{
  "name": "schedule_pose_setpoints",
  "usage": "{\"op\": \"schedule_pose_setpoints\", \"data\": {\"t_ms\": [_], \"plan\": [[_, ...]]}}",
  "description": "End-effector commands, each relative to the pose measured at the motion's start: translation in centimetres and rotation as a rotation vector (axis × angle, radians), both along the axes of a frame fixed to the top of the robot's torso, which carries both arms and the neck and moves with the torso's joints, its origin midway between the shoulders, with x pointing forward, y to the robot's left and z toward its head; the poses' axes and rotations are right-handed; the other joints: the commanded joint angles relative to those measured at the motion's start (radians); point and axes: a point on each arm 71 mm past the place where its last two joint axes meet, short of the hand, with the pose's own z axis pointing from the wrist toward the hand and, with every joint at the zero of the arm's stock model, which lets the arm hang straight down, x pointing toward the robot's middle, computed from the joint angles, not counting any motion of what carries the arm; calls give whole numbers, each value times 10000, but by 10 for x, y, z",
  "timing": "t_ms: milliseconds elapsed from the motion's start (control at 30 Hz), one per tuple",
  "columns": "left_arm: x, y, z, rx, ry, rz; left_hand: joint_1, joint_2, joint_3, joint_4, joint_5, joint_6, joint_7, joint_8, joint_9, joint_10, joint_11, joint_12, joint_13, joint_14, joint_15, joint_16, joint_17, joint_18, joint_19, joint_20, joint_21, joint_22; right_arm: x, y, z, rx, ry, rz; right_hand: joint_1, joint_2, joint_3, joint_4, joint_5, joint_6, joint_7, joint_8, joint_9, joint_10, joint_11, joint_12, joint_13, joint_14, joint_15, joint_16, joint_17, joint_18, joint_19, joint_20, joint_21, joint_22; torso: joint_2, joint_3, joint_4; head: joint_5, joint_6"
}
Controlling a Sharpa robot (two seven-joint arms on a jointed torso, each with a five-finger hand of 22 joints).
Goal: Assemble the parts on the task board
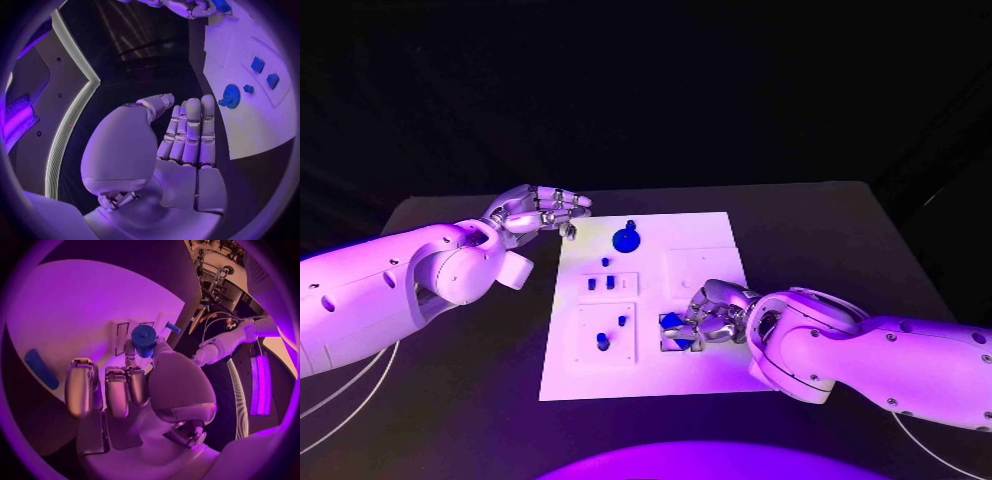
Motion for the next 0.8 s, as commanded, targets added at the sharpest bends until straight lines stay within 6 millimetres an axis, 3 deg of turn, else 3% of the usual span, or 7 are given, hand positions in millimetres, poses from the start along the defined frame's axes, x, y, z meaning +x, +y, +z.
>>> {"op": "schedule_pose_setpoints", "data": {"t_ms": [33, 133, 167, 433, 533, 633, 800], "plan": [[-1, -3, 1, -142, 32, -202, -47, -10, -39, -14, 25, -94, 8, 61, 5, -77, 23, 58, 13, -69, -27, 53, 3, 68, -30, 28, -68, -12, 0, 1, -4, -424, -61, 136, -158, 0, -81, 1, -7, 290, -203, 53, -7, 438, -49, -33, 1800, 1077, -72, 32, 2629, -75, 278, -70, -45, 1387, -2, 5, 7, 6, -6], [-1, -3, 1, -136, 39, -197, -47, -10, -39, -14, 25, -94, 8, 61, 5, -77, 23, 58, 13, -69, -27, 53, 3, 68, -30, 28, -68, -12, 1, 2, -4, -497, -147, 143, -465, 10, -234, 11, -9, 294, -212, 97, 7, 440, -57, -47, 1804, 1077, -80, 32, 2629, -72, 277, -78, -67, 1386, -2, 0, 0, 9, 6], [-1, -2, 1, -134, 40, -196, -47, -10, -39, -14, 25, -94, 8, 61, 5, -77, 23, 58, 13, -69, -27, 53, 3, 68, -30, 28, -68, -12, 1, 3, -5, -521, -174, 146, -865, 1, -515, 10, -16, 297, -218, 146, 26, 445, -60, -54, 1811, 1077, -83, 32, 2629, -73, 282, -82, -72, 1395, 1, 0, -1, 10, 9], [-1, -2, 1, -128, 51, -195, -47, -10, -39, -14, 25, -94, 8, 61, 5, -77, 23, 58, 13, -69, -27, 53, 3, 68, -30, 28, -68, -12, 3, 5, -7, -816, -208, 280, -1891, 212, -1588, 38, -12, 223, -219, 280, 74, 408, -57, -168, 1777, 1074, -87, 26, 2613, -55, 263, -86, -202, 1374, 0, -2, 5, 10, 14], [-1, -2, 1, -122, 53, -182, -47, -10, -39, -14, 25, -94, 8, 61, 5, -77, 23, 58, 13, -69, -27, 53, 3, 68, -30, 28, -68, -12, 2, 5, -7, -988, -263, 410, -2263, 25, -1774, 46, 5, 183, -207, 306, 79, 376, -51, -237, 1743, 1072, -78, 24, 2606, -48, 252, -80, -255, 1362, 0, -2, 5, 10, 14], [-1, -1, 1, -118, 54, -176, -47, -10, -39, -14, 25, -94, 8, 61, 5, -77, 23, 58, 13, -69, -27, 53, 3, 68, -30, 28, -68, -12, 1, 4, -7, -1072, -293, 513, -2701, -503, -1550, 60, 51, 131, -194, 335, 78, 345, -39, -309, 1714, 1071, -67, 22, 2601, -44, 250, -70, -295, 1363, -3, -2, 3, 13, 11], [-1, -1, 1, -110, 57, -161, -47, -10, -39, -14, 25, -94, 8, 61, 5, -77, 23, 58, 13, -69, -27, 53, 3, 68, -30, 28, -68, -12, -3, 4, -4, -982, -511, 679, -2499, -449, -1342, 33, 35, 130, -198, 360, 80, 360, -42, -296, 1735, 1073, -69, 24, 2607, -48, 261, -69, -280, 1383, -3, 8, -5, 42, -6]]}}
